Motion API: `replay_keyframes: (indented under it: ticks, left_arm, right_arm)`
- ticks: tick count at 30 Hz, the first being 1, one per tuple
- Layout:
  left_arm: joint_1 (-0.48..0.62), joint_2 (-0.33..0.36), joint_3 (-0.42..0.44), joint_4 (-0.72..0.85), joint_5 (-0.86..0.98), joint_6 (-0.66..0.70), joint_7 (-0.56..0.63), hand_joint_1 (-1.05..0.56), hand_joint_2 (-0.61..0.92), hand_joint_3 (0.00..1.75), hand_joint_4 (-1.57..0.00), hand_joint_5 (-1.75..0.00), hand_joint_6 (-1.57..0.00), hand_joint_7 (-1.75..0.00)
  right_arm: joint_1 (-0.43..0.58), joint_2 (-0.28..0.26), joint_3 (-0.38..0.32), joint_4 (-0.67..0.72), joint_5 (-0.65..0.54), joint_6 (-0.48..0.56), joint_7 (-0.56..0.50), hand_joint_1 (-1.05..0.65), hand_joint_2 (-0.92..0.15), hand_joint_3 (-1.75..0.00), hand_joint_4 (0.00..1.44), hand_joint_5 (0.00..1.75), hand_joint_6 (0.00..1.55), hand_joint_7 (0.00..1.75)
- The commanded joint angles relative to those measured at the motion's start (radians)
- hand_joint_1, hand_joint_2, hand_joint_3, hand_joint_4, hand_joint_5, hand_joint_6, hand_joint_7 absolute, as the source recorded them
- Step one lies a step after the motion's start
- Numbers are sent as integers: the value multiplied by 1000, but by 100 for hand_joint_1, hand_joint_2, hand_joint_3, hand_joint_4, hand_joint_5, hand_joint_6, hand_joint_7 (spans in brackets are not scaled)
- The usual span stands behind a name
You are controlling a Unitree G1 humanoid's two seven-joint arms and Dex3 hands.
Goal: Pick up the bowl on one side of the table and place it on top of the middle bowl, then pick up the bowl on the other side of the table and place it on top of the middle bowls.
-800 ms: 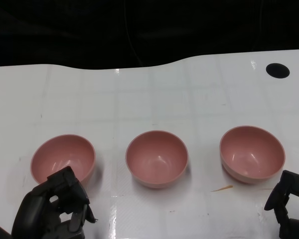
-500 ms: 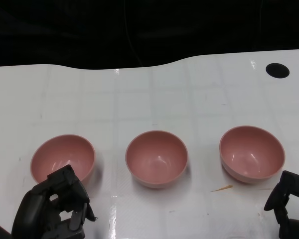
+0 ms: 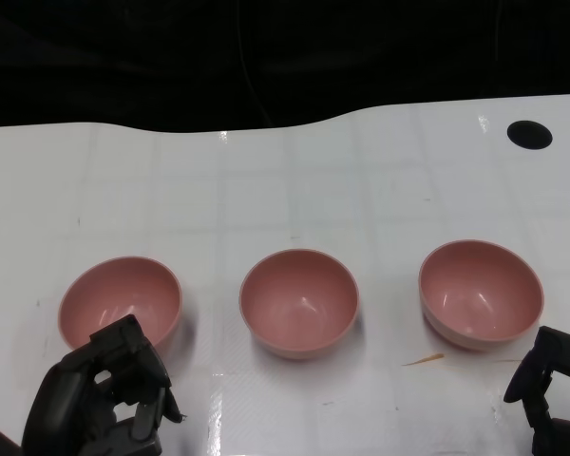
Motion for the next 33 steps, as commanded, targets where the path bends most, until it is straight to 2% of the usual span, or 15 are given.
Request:
replay_keyframes:
  ticks: [1,12,16,18,20,21,22,23,24,26,27,29,31,33]
  left_arm:
    - [7,8,5,1,-5,-5,0,-2,51,132,-77,-175,-72,-163]
    - [24,5,2,-31,-8,24,5,-1,53,130,-77,-175,-72,-163]
    - [34,1,-1,-54,-2,50,20,-1,54,126,-77,-175,-73,-163]
    - [34,2,-2,-55,1,47,18,0,56,126,-76,-175,-72,-163]
    - [35,5,-3,-58,7,49,20,0,56,126,-76,-175,-72,-163]
    - [36,7,-4,-60,10,50,21,0,56,126,-76,-175,-71,-163]
    - [37,8,-4,-62,11,52,21,-1,56,126,-76,-175,-71,-163]
    - [38,9,-4,-64,14,50,22,-1,56,126,-76,-175,-71,-163]
    - [37,8,-4,-62,14,46,21,0,55,126,-76,-175,-71,-164]
    - [33,7,-2,-51,8,36,13,0,55,126,-76,-175,-71,-164]
    - [31,6,-1,-45,4,33,9,0,55,126,-76,-175,-71,-164]
    - [29,6,-1,-41,1,31,6,0,54,127,-77,-175,-71,-164]
    - [29,5,-3,-40,2,29,6,0,54,127,-77,-175,-71,-163]
    - [31,2,-6,-45,7,34,14,0,54,127,-77,-175,-72,-163]
  right_arm:
    - [1,-20,-10,1,0,-11,-11,-4,-45,-133,89,165,84,143]
    - [10,-20,-10,-8,-3,-21,-16,-4,-45,-132,89,162,84,139]
    - [8,-22,-23,-6,-37,-43,-39,-4,-53,-113,89,150,87,125]
    - [22,-14,-38,-43,-88,-24,-71,-10,-55,-94,88,115,94,84]
    - [34,-18,-56,-90,-168,-13,-107,-18,-57,-84,89,98,98,60]
    - [40,-24,-64,-116,-214,-10,-125,-30,-64,-72,82,88,95,44]
    - [46,-29,-70,-143,-255,-3,-143,-39,-75,-52,78,79,94,30]
    - [55,-36,-78,-182,-307,14,-161,-42,-83,-37,76,73,94,21]
    - [64,-42,-83,-217,-351,35,-177,-49,-89,-24,68,63,90,11]
    - [86,-59,-90,-303,-435,98,-188,-55,-91,-19,62,52,85,4]
    - [98,-71,-91,-355,-468,137,-177,-61,-92,-19,59,36,77,2]
    - [117,-92,-85,-432,-505,198,-160,-67,-92,-19,58,21,70,0]
    - [126,-117,-75,-491,-521,248,-134,-68,-92,-19,58,17,67,0]
    - [125,-154,-66,-576,-525,317,-58,-75,-92,-16,52,10,56,0]
